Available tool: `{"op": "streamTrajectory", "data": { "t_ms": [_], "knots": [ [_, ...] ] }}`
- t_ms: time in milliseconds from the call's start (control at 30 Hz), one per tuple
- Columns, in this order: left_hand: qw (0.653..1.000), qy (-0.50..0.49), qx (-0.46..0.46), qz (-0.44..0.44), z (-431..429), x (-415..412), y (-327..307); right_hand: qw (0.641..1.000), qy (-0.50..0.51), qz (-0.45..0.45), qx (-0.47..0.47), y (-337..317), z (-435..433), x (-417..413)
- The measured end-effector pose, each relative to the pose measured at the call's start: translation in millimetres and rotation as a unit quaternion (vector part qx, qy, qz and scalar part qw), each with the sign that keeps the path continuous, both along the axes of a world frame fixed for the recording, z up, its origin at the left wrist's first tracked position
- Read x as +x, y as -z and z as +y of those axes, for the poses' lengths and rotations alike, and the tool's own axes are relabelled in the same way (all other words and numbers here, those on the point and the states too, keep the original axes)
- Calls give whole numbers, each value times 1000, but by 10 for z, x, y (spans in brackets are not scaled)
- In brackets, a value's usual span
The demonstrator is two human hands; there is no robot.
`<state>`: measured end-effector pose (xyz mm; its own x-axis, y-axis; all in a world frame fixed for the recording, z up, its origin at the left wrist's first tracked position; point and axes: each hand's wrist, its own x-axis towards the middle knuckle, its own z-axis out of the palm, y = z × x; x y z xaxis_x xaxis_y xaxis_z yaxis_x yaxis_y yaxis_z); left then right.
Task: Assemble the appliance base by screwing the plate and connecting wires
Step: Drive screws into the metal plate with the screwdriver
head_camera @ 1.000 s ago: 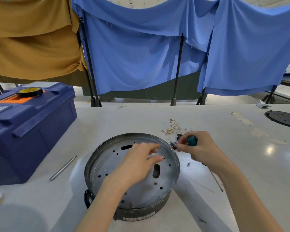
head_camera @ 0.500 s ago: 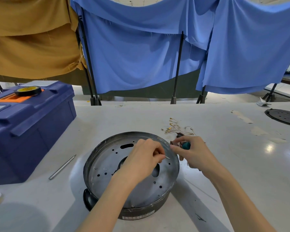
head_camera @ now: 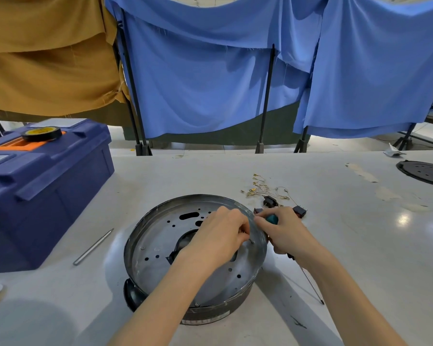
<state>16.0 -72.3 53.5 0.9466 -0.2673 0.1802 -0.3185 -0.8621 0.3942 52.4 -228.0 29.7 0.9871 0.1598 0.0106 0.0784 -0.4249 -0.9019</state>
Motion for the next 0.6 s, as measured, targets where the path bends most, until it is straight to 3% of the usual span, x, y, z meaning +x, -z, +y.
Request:
{"op": "streamTrajectory", "data": {
  "t_ms": [333,600],
  "knots": [
    [979,32,201,-29,-175,42,-172,1000,-9,3,6,-19,4,-23],
    [976,58,207,-40,-203,76,-217,998,-21,37,40,-31,-14,-19]
  ]
}}
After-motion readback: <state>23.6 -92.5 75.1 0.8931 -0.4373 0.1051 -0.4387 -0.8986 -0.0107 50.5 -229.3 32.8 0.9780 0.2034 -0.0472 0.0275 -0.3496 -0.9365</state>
